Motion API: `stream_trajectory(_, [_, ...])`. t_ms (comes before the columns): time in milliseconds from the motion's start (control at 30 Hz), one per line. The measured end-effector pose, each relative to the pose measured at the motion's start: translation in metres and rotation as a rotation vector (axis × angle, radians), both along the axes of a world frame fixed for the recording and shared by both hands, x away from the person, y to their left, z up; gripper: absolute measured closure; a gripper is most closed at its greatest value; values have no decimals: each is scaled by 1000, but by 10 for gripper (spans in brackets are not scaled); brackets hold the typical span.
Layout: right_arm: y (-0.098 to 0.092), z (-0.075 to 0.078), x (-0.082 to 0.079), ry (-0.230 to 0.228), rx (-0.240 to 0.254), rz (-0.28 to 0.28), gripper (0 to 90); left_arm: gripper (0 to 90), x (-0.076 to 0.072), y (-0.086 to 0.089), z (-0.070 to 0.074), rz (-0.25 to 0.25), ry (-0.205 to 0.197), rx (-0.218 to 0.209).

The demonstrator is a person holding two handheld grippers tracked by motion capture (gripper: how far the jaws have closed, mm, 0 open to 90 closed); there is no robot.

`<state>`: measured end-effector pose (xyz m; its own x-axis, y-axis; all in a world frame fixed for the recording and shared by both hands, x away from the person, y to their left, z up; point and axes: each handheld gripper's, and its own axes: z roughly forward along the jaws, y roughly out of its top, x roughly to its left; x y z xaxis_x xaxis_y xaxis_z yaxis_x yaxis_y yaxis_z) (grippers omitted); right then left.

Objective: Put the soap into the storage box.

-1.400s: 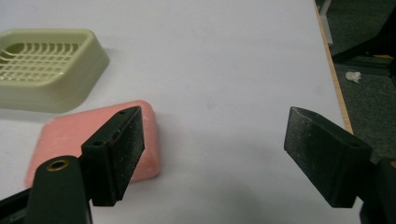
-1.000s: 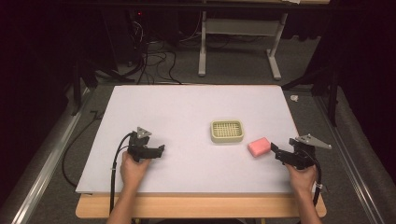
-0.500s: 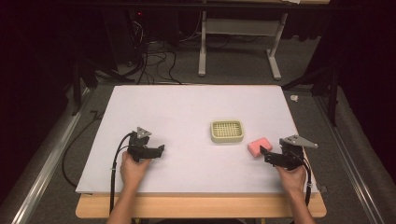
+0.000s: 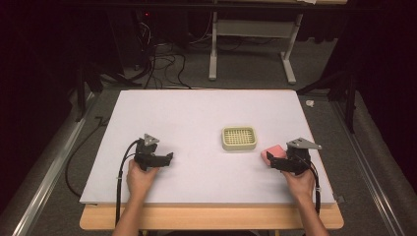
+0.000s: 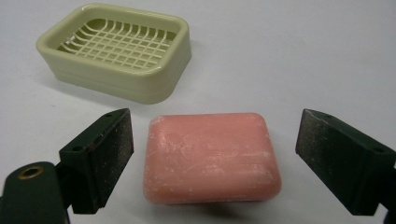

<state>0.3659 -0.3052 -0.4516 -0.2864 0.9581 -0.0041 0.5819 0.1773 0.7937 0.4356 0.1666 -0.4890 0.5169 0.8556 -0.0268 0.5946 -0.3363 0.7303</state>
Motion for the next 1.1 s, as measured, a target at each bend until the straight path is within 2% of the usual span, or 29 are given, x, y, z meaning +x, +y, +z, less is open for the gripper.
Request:
stream_trajectory(567, [10, -12, 13, 64, -55, 3, 118, 144, 0, 0, 0, 0, 0, 0])
stream_trajectory(1100, [9, -27, 17, 114, -74, -3, 119, 144, 0, 0, 0, 0, 0, 0])
